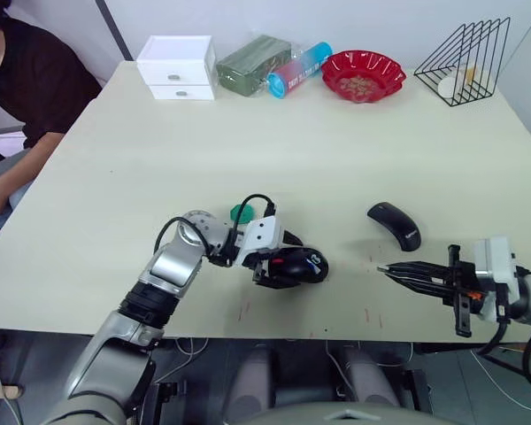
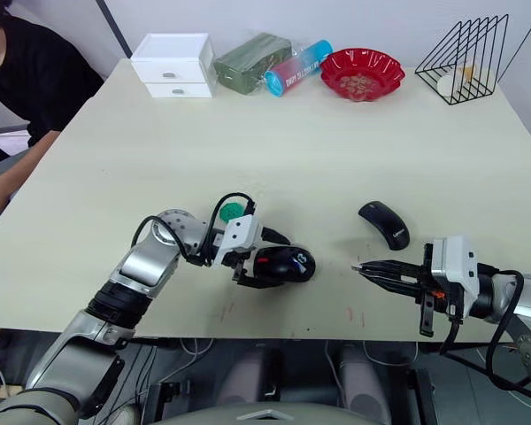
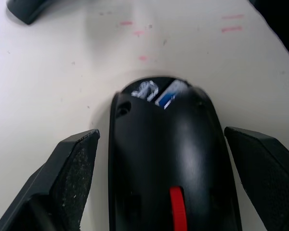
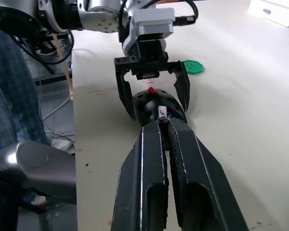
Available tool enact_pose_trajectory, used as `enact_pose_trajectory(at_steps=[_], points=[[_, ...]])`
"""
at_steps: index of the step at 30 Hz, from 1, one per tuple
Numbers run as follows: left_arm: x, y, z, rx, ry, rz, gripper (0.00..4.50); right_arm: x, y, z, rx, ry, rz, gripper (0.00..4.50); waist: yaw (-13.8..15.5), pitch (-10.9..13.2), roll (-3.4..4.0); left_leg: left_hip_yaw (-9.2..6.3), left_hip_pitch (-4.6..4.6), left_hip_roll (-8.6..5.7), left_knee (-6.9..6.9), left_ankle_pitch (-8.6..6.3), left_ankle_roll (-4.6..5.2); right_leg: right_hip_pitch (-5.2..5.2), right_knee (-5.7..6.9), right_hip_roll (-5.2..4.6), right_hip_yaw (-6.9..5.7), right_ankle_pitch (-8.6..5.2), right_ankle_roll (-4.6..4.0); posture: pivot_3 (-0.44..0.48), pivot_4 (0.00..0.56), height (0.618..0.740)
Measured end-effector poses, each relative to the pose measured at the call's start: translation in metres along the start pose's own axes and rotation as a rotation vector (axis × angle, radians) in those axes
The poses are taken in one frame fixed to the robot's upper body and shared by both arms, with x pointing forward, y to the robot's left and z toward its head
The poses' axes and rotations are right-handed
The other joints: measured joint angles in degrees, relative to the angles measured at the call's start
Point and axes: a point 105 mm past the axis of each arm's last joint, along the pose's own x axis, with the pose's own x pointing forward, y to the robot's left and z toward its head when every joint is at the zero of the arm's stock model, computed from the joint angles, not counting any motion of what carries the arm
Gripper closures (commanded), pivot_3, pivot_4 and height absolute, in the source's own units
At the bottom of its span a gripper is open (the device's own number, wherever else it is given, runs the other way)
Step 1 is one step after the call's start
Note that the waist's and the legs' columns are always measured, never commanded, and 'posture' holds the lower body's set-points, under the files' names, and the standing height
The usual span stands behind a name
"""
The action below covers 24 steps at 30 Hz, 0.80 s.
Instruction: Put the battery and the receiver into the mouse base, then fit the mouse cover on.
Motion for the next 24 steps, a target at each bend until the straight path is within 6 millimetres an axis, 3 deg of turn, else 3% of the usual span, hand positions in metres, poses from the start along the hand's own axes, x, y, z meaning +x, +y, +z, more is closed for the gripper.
enact_pose_trajectory(at_steps=[24], points=[[0.011, 0.004, -0.004, -0.036, -0.009, 0.003, 0.08, -0.006, 0.0, -0.018, -0.01, 0.015, 0.002, 4.5, 0.5, 0.0, 0.02, 0.01, 0.01, 0.0, 0.02, 0.0, 0.0, 0.01, 0.01, 0.0, 0.0, 0.0, 0.0, 0.0, 0.15, 0.74]])
